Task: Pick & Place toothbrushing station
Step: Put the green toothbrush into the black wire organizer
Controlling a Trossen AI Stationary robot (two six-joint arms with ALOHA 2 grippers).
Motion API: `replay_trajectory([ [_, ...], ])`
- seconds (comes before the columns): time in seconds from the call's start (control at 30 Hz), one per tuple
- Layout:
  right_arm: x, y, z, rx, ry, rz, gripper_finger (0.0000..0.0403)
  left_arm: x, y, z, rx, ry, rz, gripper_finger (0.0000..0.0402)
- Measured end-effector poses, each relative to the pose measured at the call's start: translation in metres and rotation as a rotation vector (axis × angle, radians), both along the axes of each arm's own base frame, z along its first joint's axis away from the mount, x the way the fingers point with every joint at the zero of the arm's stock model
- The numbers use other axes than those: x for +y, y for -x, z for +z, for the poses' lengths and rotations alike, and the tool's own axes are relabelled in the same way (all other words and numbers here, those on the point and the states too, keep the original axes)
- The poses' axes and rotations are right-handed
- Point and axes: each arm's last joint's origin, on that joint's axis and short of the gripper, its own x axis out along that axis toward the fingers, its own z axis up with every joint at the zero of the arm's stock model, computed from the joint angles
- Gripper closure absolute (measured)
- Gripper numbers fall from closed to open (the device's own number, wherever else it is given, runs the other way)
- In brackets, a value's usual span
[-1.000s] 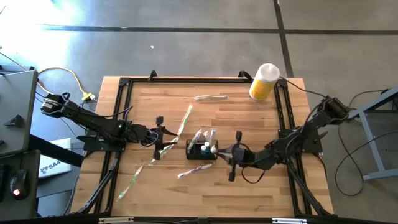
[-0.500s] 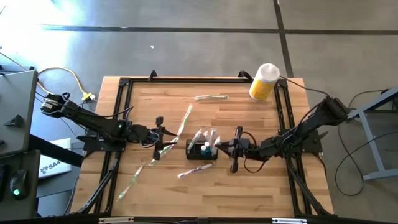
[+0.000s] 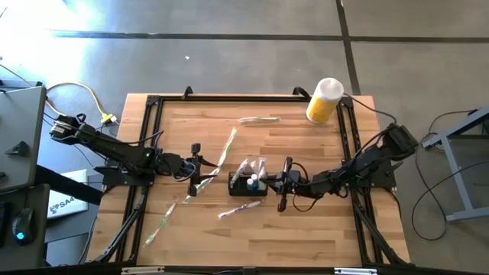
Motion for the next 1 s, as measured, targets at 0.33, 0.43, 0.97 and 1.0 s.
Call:
replay_trajectory([
  [0.33,-0.004,-0.007,-0.012,0.014,-0.032,-0.011,0.0400,0.000,0.000,0.000,0.003,-0.001,0.000,0.0256],
  [0.43,-0.005,-0.007,-0.013,0.021,-0.036,-0.014,0.0399,0.000,0.000,0.000,0.003,-0.001,0.000,0.0256],
  [0.97,-0.009,-0.014,-0.031,0.065,-0.083,-0.011,0.0399,0.000,0.000,0.000,-0.002,0.000,0.000,0.0256],
  [1.0,-0.010,-0.015,-0.034,0.067,-0.088,-0.014,0.0399,0.000,0.000,0.000,-0.001,0.000,0.000,0.0256],
])
